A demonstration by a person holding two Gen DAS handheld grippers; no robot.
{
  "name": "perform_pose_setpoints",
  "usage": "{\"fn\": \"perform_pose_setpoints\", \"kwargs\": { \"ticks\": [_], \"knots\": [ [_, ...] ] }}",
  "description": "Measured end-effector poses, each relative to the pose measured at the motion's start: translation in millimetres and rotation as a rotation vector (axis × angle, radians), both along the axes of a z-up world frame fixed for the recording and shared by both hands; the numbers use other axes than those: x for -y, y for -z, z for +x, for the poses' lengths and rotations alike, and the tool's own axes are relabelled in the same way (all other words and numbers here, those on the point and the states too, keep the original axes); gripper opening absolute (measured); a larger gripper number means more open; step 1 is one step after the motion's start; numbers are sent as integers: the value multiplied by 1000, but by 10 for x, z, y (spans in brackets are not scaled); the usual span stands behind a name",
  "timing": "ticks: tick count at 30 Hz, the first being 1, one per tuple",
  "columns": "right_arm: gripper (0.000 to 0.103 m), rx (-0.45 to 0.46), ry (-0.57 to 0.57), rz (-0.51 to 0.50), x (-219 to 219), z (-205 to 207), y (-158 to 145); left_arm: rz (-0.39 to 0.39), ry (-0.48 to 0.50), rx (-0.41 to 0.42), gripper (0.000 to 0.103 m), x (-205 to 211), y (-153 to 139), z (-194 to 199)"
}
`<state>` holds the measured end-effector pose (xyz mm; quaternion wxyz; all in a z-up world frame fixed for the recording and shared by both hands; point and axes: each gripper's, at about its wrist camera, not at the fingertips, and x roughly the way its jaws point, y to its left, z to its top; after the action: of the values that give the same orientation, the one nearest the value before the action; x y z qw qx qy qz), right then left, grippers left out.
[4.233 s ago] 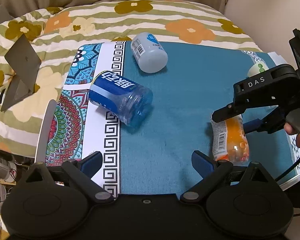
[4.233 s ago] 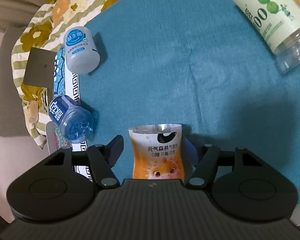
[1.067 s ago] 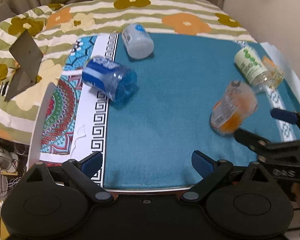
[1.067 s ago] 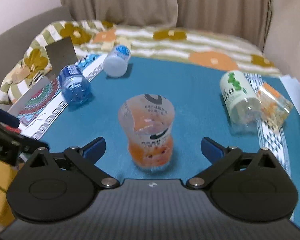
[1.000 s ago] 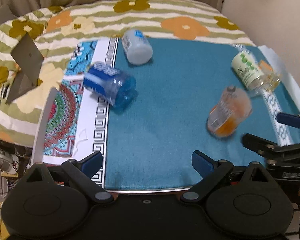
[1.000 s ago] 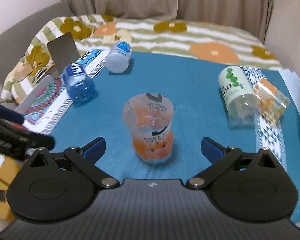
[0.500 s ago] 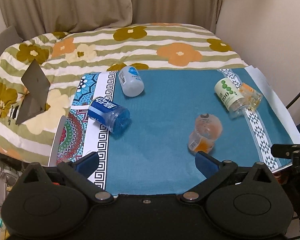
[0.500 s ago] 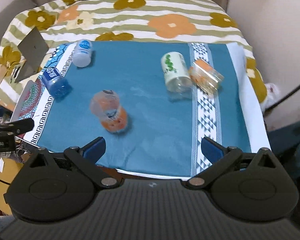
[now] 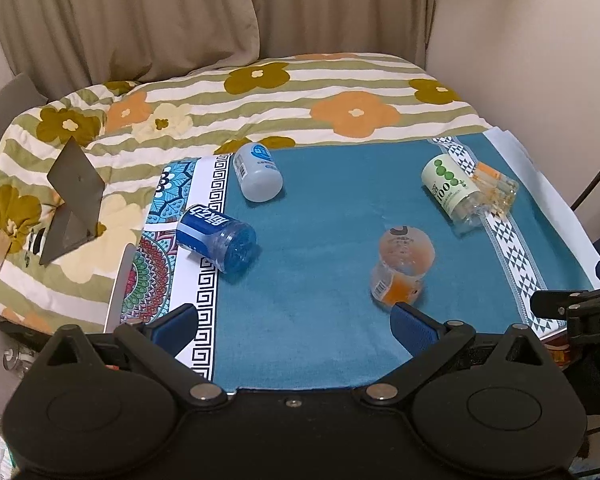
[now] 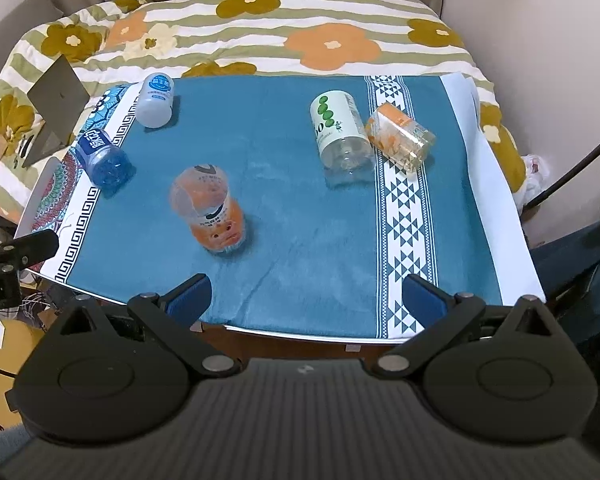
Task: Flip cup upright
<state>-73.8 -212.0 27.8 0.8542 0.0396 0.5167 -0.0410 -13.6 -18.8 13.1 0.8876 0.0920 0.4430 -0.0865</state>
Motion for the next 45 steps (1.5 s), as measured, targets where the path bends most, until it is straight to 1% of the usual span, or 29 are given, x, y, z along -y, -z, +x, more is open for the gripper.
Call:
{"fn": "perform_pose_setpoints", "kwargs": {
  "ticks": [26, 45],
  "knots": [
    [103, 18, 22, 8, 35, 29, -38, 10, 2, 36, 103, 46, -61, 17],
    [103, 13, 26, 4, 34, 44, -34, 9, 1, 26, 103, 49, -43, 27]
  ]
}}
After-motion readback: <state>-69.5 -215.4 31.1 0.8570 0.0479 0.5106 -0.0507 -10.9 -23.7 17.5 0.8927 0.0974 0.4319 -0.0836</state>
